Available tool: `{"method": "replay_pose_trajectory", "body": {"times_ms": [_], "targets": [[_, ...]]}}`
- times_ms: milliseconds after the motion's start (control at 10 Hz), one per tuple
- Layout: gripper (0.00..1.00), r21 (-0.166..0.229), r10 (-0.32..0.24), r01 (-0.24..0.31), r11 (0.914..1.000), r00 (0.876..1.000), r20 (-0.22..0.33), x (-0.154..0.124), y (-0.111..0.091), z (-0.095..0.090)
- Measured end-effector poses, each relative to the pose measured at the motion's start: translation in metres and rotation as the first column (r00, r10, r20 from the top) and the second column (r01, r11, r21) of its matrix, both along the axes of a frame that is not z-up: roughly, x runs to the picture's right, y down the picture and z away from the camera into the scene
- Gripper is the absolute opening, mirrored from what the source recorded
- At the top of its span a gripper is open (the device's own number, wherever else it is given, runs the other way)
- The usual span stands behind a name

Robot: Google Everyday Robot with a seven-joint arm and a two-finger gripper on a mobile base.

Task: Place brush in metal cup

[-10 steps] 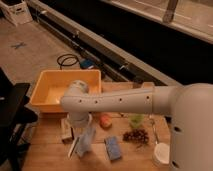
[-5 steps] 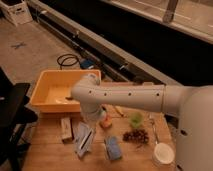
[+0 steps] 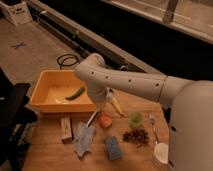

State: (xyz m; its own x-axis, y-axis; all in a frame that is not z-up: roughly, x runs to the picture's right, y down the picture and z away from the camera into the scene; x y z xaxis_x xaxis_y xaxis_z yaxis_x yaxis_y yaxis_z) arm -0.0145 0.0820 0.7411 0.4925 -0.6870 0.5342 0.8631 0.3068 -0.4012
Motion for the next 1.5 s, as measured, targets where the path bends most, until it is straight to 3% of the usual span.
{"method": "replay_pose_trajectory", "body": {"times_ms": [700,900,1100,1300,1500], "targets": [[0.00,0.003,0.008,-0.008,1.0000,1.000,-0.005,0.000,0.000,-0.001],[0.00,0.049,0.101,-0.099,0.9939,0.994,-0.049,0.017,-0.014,-0.004],[0.00,0.116,0.196,-0.184,0.9761,0.975,-0.108,0.047,-0.043,-0.001],[0.00,0.151,0.245,-0.221,0.9636,0.955,-0.166,0.067,-0.058,0.011],[0.00,0.182,0.317,-0.279,0.9427,0.920,-0.230,0.093,-0.073,0.026]]}}
